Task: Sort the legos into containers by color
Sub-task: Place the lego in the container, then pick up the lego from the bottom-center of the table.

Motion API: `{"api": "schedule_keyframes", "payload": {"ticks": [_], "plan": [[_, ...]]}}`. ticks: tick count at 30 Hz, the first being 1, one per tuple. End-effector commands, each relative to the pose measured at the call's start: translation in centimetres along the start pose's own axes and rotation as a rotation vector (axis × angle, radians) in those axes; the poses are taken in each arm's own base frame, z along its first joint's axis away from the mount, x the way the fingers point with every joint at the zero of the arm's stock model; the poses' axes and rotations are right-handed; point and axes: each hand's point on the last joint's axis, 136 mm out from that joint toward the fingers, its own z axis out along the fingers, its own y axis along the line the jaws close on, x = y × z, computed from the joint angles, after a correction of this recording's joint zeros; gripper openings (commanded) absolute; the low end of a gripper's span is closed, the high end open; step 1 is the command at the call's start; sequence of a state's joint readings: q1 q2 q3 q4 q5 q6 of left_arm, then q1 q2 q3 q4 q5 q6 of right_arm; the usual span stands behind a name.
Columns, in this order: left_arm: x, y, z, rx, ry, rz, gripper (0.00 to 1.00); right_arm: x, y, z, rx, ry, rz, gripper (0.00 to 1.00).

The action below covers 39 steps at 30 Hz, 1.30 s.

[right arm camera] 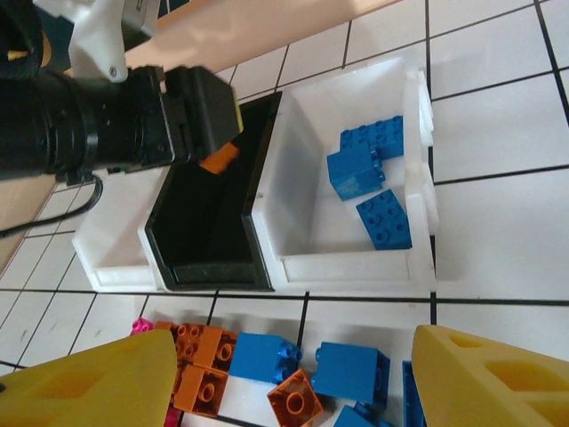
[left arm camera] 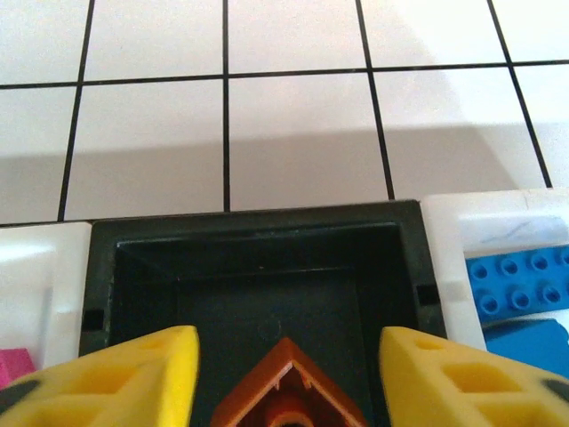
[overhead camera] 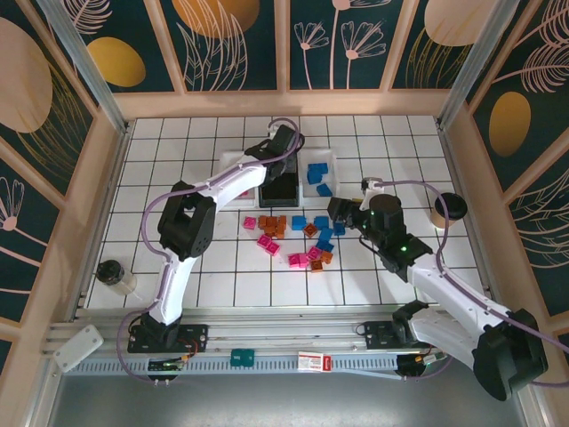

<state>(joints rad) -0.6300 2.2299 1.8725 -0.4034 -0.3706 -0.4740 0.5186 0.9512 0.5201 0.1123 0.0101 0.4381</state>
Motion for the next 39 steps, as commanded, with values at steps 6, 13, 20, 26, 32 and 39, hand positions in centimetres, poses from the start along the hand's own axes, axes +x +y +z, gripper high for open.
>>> {"api": "schedule_keyframes", "payload": {"ticks": [6, 13, 20, 26, 32, 39], "plan": [[-3.5, -1.0, -3.0, 0.06, -0.045, -0.031, 0.74, 5.5, 0.0, -0.2, 0.021, 0.137, 0.018, 0.71], [-4.0, -1.6, -10.5, 0.264, -0.116, -0.113, 0.98, 10.4, -1.4, -0.5, 0.082, 0.228, 0.072, 0.71], [2.6, -1.2, -16.5, 0.363, -0.125, -0.112, 0.99, 13.8, -1.6, -0.2, 0.093, 0.304, 0.075, 0.69], [9.3, 1.2, -18.1, 0.381, -0.059, -0.138, 0.99, 15.3, -1.6, -0.1, 0.106, 0.341, 0.065, 0.66], [13.4, 4.3, -18.4, 0.345, -0.017, -0.169, 0.99, 16.6, -2.1, 0.1, 0.137, 0.379, 0.047, 0.63], [15.8, 6.8, -18.6, 0.3, -0.002, -0.185, 0.99, 16.9, -2.2, 0.8, 0.142, 0.383, 0.037, 0.52]]}}
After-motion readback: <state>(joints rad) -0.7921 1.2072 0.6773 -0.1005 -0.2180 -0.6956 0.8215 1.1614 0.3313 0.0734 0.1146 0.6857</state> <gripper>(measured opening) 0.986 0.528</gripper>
